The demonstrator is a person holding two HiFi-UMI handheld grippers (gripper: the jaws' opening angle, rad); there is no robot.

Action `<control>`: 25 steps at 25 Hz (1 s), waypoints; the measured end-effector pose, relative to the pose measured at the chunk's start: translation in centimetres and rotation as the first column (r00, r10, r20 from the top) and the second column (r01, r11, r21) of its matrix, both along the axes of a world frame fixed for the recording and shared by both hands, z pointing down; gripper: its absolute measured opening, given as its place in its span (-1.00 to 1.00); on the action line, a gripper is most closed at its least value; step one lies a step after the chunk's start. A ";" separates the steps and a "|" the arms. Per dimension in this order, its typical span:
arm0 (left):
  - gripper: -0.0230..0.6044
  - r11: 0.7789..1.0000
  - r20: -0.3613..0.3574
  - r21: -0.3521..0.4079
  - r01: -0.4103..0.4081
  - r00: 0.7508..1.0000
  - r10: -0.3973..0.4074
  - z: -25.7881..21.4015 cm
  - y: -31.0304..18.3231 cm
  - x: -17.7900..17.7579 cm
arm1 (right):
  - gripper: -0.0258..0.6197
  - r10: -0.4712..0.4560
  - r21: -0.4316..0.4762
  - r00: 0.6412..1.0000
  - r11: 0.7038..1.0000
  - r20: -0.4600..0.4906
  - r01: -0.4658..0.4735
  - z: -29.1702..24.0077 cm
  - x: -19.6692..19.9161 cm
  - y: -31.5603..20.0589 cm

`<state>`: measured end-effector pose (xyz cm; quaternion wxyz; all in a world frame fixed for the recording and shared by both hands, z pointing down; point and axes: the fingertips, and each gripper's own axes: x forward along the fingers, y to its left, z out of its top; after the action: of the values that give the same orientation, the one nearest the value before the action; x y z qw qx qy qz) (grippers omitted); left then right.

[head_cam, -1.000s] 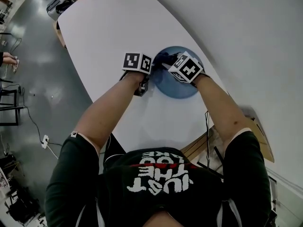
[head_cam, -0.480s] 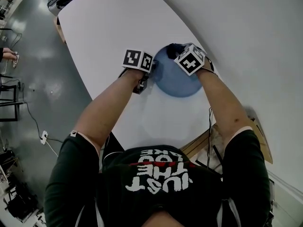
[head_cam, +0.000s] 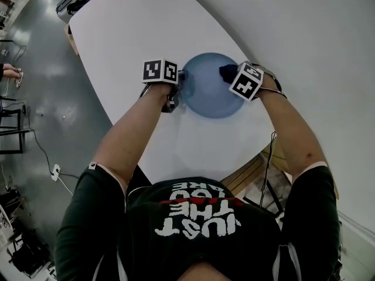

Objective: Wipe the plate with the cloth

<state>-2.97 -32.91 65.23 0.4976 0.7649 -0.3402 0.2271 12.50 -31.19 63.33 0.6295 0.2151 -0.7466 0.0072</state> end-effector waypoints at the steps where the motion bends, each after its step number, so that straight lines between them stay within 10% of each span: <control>1: -0.86 1.000 -0.004 -0.006 0.014 1.000 -0.014 0.0 -0.1 0.0 | -0.77 -0.023 -0.039 1.000 0.999 -0.005 0.022 0.0 0.3 1.0; 9: -0.84 0.996 -0.019 -0.027 0.090 0.996 -0.091 0.6 -0.3 -0.5 | -0.77 -0.108 -0.349 0.987 0.926 0.117 0.142 0.4 -1.4 10.4; 16: -0.81 0.995 -0.013 -0.020 0.097 0.995 -0.097 0.5 -0.4 -0.4 | -0.77 -0.149 -0.425 0.948 0.866 0.282 0.262 -0.1 -7.4 15.3; 25: -0.80 0.995 -0.039 -0.054 0.081 0.996 -0.083 0.8 -0.2 -0.8 | -0.77 -0.124 -0.317 0.904 0.910 0.409 0.268 0.1 -16.6 13.0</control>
<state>-3.81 -33.08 66.01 0.5333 0.7415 -0.3549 0.1996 -4.12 -18.15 63.44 0.4993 0.0109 -0.8576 0.1231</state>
